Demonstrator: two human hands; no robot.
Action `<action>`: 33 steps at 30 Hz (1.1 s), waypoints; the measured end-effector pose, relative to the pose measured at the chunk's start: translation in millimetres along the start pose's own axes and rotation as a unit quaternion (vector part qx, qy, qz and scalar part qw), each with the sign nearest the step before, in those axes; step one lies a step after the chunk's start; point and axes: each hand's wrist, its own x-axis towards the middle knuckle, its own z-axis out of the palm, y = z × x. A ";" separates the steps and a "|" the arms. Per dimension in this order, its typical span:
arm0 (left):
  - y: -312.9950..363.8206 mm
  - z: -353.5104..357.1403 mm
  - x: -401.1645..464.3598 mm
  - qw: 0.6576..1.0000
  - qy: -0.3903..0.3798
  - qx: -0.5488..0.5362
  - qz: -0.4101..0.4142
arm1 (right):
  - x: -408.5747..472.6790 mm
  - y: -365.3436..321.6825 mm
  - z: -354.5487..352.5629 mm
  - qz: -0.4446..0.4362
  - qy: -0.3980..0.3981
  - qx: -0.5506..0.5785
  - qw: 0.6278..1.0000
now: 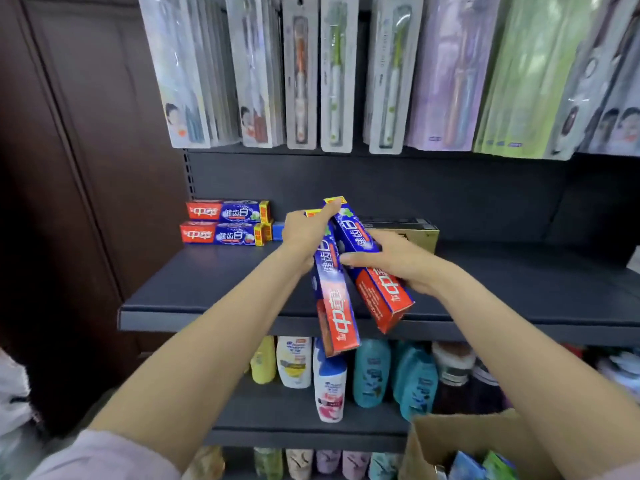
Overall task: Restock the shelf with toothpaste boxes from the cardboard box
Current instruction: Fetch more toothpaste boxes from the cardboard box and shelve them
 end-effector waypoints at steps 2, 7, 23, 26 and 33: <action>0.6 -16.3 12.5 1.000 -0.007 -0.006 -0.007 | 13.7 -6.5 8.2 -0.003 0.021 -0.001 1.000; 4.6 -50.1 38.9 0.998 0.006 -0.054 -0.043 | 45.1 -11.2 13.4 0.088 0.092 0.106 0.986; 2.3 -102.3 86.4 0.995 -0.008 -0.032 -0.095 | 133.0 -14.5 45.2 0.076 0.050 0.085 0.992; 2.8 -123.4 98.3 0.995 -0.017 -0.024 -0.100 | 155.8 -18.7 65.0 0.075 0.063 0.095 0.991; 24.0 -186.9 137.8 0.995 -0.036 -0.004 -0.089 | 212.4 -50.0 115.0 0.097 0.024 0.111 0.989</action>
